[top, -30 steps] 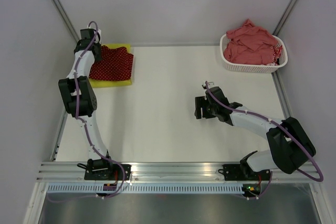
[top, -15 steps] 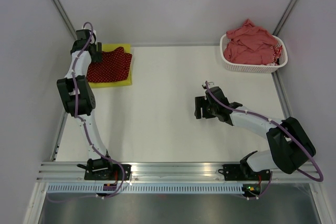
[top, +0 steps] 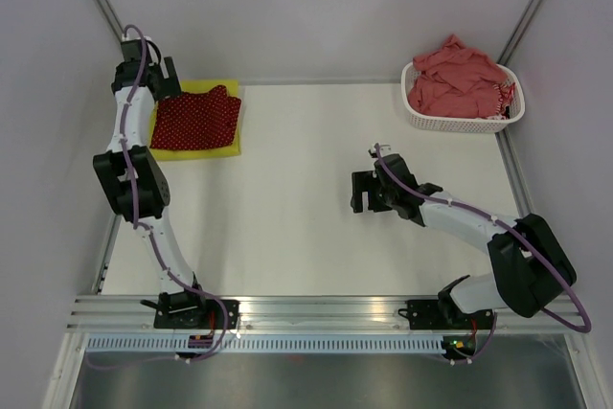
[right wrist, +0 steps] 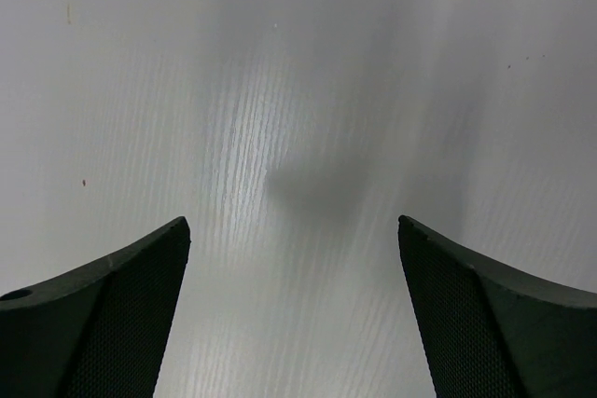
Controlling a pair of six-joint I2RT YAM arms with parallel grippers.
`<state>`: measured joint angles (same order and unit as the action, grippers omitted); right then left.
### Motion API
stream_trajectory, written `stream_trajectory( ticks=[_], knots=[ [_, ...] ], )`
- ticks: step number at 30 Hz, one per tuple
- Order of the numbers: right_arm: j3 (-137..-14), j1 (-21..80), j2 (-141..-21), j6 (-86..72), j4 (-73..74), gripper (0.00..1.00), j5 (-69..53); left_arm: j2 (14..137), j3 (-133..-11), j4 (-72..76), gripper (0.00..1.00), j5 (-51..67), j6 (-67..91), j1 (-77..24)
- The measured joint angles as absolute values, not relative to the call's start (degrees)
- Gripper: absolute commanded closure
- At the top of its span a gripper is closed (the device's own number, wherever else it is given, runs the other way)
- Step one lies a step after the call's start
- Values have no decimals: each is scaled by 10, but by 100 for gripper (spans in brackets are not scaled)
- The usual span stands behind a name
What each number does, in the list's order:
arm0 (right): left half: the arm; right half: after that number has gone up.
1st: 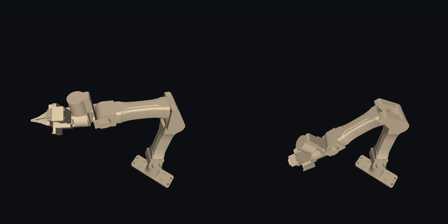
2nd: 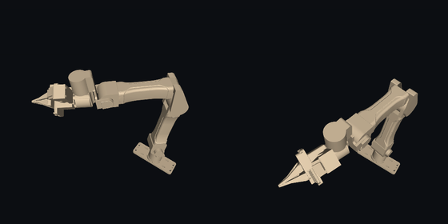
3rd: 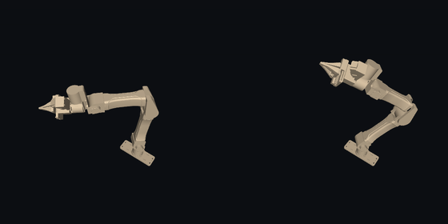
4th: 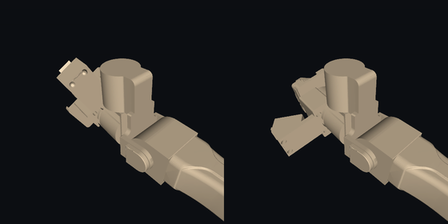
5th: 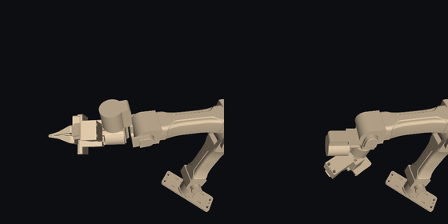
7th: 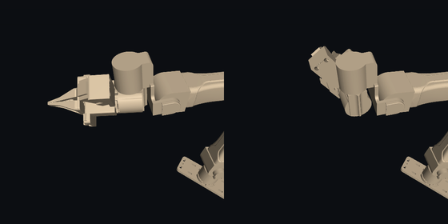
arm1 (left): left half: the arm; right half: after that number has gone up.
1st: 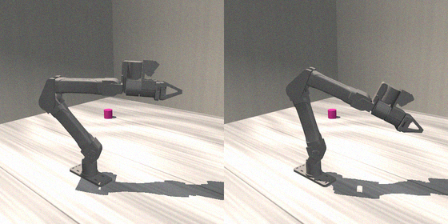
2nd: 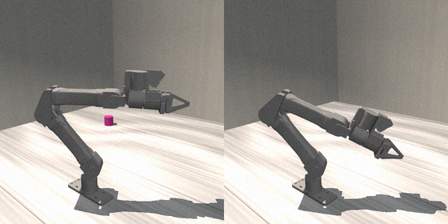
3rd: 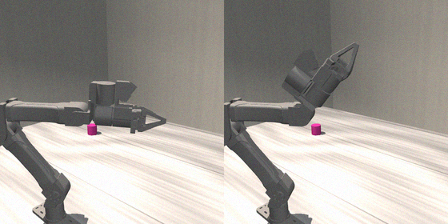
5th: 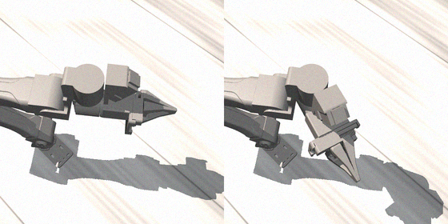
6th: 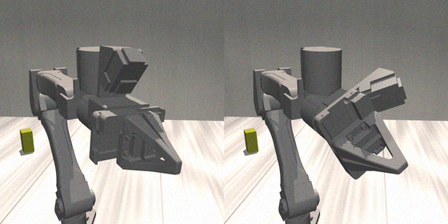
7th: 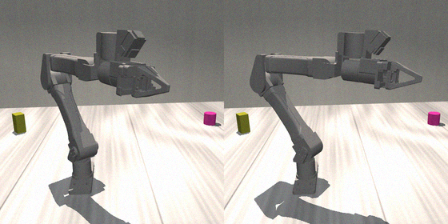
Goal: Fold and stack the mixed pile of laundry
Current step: Place the skirt at the corner of the board, then pick up the T-shirt and place it in the bin.
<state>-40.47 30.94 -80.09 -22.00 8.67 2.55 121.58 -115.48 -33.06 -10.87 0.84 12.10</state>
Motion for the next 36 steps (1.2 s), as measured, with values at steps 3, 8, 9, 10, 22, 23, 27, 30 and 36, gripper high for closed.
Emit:
stream_trajectory(
  ticks=[3,8,9,10,22,23,27,30,36],
  knots=[
    [-416,310,-798,-217,88,2,29,1177,-1134,-332,0,-32,39,121],
    [-445,309,-785,-216,104,2,53,1076,-1022,-304,1,88,103,110],
    [-456,309,-784,-216,108,2,61,1047,-985,-292,0,95,117,102],
    [-470,308,-784,-216,112,2,67,1013,-944,-279,0,96,131,88],
    [-751,161,-874,-160,127,2,130,646,-577,-161,0,63,226,-198],
    [-780,135,-898,-153,124,2,129,632,-552,-152,0,65,237,-198],
    [-907,48,-1023,-126,120,2,122,631,-483,-134,1,69,264,-200],
    [-1025,-2,-1143,-104,134,2,113,654,-465,-135,0,76,272,-201],
    [-1276,-56,-1389,-65,153,2,104,698,-465,-130,1,78,280,-204]
  ],
)
